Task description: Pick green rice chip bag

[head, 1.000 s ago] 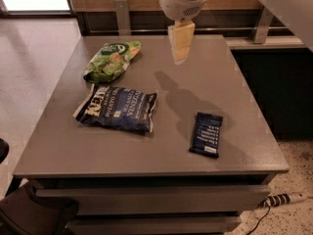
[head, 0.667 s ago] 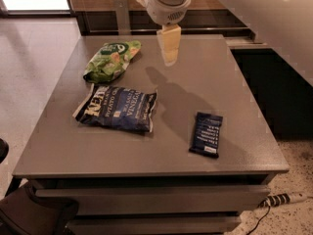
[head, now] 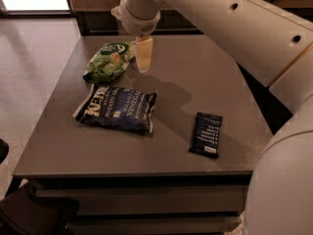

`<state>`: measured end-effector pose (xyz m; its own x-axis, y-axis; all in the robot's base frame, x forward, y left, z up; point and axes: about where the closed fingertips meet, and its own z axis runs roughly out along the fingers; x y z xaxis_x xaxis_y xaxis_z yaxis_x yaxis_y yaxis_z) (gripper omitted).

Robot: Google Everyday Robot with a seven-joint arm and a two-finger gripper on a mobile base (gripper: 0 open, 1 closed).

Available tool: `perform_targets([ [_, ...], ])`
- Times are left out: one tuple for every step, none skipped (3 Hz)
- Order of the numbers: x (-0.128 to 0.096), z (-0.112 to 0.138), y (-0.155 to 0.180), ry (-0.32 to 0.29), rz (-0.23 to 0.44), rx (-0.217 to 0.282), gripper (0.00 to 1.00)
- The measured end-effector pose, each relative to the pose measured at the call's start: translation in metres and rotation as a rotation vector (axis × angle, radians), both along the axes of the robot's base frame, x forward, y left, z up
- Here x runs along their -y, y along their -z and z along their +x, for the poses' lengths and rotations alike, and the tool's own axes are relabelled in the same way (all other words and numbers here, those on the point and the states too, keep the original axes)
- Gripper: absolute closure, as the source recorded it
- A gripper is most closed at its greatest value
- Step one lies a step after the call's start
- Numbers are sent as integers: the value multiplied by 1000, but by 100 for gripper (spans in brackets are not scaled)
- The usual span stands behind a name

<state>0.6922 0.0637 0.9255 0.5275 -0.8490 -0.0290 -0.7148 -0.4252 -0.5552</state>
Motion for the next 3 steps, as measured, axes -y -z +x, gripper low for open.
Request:
perform_targets([
  [-23,7,15,-37,108,-35,0],
  [-29,8,18,-46,132,-46,0],
  [-33,13,24,-50,129,-61,0],
])
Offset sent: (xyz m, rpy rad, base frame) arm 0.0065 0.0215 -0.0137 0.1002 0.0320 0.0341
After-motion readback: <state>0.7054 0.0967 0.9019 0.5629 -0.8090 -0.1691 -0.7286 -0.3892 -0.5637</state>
